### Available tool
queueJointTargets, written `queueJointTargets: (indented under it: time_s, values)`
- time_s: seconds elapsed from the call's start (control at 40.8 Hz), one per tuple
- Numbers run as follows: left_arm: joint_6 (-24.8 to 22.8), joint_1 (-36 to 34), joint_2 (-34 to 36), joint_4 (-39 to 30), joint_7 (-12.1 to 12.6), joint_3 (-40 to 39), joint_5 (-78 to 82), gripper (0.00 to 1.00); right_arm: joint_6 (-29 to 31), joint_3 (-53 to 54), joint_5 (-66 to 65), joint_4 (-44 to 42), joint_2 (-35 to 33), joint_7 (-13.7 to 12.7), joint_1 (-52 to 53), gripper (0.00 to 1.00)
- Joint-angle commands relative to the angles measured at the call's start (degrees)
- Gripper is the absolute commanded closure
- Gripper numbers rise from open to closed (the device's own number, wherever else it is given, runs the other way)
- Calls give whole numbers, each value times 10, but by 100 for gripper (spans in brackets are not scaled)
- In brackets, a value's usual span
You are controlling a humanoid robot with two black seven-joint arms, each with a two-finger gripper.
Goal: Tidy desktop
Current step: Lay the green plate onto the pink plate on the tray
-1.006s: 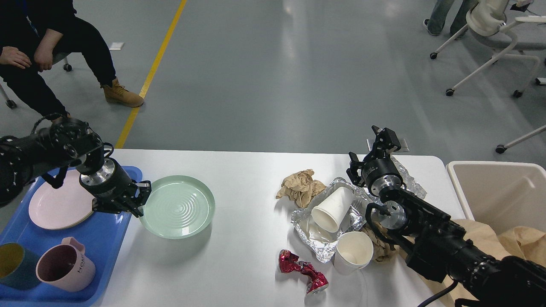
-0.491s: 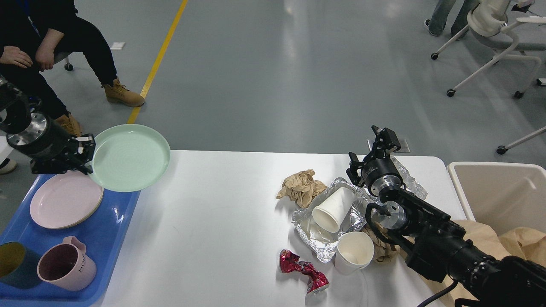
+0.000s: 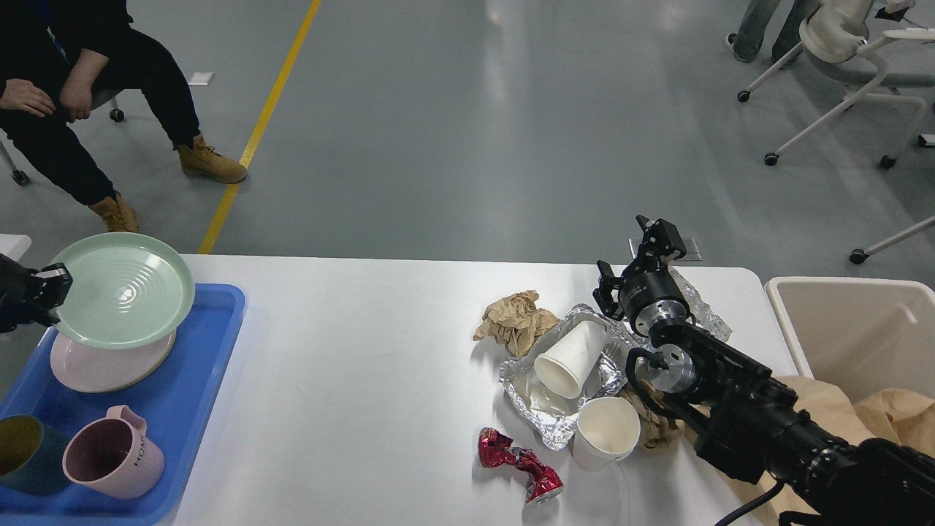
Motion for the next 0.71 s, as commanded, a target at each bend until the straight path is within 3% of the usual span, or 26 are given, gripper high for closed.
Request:
queueJointTargets:
  time_s: [0.0,0.098,0.196,0.319,0.687]
  values:
    - [54,23,-3,12,34,-13,0,100,0,0,0,0,0,0,0,0]
    - [86,40,-6,12,76,-38,2,100,0,0,0,0,0,0,0,0]
    - [126,72,-14,12,100,-69,8,100,0,0,0,0,0,0,0,0]
    - [148,87,-24,13,101,-73,10,100,0,0,0,0,0,0,0,0]
    - [148,93,-38,13,100,-76,9,100,0,0,0,0,0,0,0,0]
